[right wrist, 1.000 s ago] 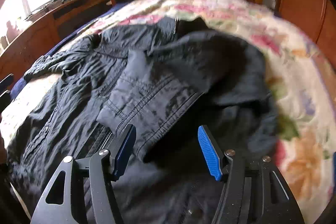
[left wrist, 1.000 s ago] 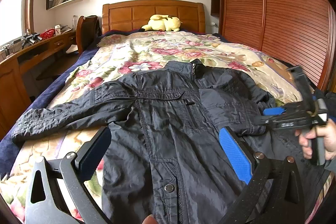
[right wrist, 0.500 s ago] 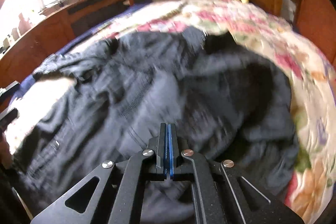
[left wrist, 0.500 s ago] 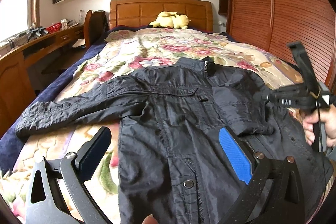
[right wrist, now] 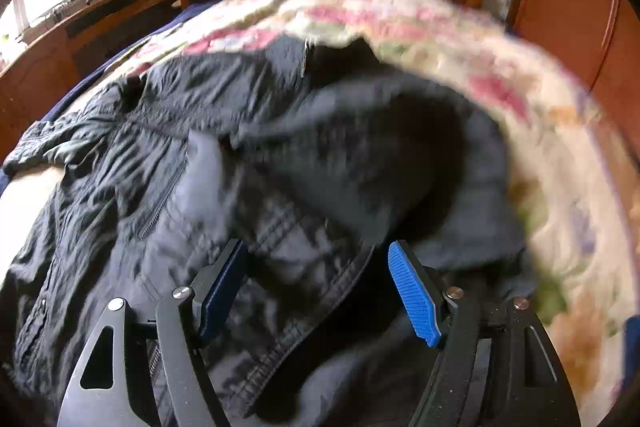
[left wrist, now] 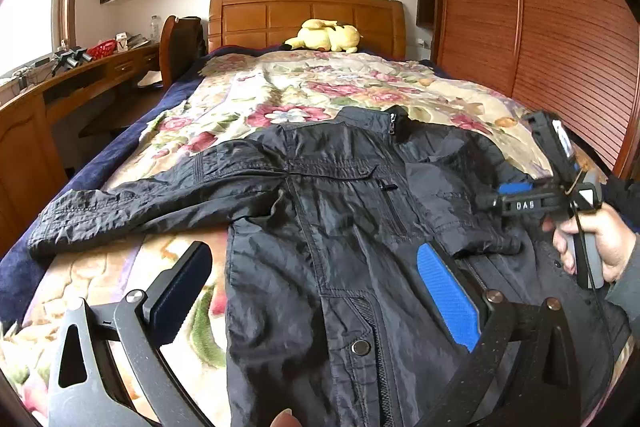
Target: Fold large clothes
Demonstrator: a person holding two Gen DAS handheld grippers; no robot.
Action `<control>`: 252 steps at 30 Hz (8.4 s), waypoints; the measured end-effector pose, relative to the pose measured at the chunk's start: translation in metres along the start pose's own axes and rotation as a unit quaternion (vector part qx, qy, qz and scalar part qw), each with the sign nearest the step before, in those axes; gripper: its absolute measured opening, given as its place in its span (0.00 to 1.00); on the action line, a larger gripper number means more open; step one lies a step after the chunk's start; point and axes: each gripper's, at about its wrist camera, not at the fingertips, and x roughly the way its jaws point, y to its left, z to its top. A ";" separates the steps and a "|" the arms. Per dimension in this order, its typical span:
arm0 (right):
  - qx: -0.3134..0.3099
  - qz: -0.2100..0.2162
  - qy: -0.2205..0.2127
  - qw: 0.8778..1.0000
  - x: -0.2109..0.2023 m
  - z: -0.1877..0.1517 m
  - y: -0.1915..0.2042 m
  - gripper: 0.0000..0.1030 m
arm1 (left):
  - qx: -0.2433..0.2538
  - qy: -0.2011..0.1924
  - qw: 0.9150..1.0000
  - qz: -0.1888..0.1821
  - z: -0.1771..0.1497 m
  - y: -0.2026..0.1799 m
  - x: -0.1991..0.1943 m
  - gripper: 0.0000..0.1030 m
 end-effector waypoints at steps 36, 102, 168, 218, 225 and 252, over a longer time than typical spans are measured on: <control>-0.095 0.057 -0.117 0.987 -0.029 0.035 0.125 0.62 | -0.028 0.001 1.000 0.008 -0.002 0.024 -0.001 1.00; 0.011 -0.014 -0.105 0.994 -0.038 -0.104 -0.047 0.62 | 0.020 0.102 0.995 -0.005 0.023 0.008 0.088 0.08; -0.099 0.046 -0.102 0.989 -0.031 -0.077 0.105 0.85 | -0.090 0.111 0.962 0.231 -0.024 0.340 0.059 0.73; -0.059 0.049 -0.149 0.986 -0.075 -0.095 0.068 0.85 | 0.100 -0.051 0.994 -0.004 0.105 0.015 -0.019 0.06; -0.041 0.050 -0.157 0.985 -0.083 -0.097 0.056 0.85 | 0.107 -0.051 0.992 -0.048 0.108 -0.041 -0.034 0.07; -0.085 0.054 -0.166 0.981 -0.087 -0.101 0.075 0.85 | 0.012 -0.036 0.999 -0.021 -0.013 0.009 -0.043 0.41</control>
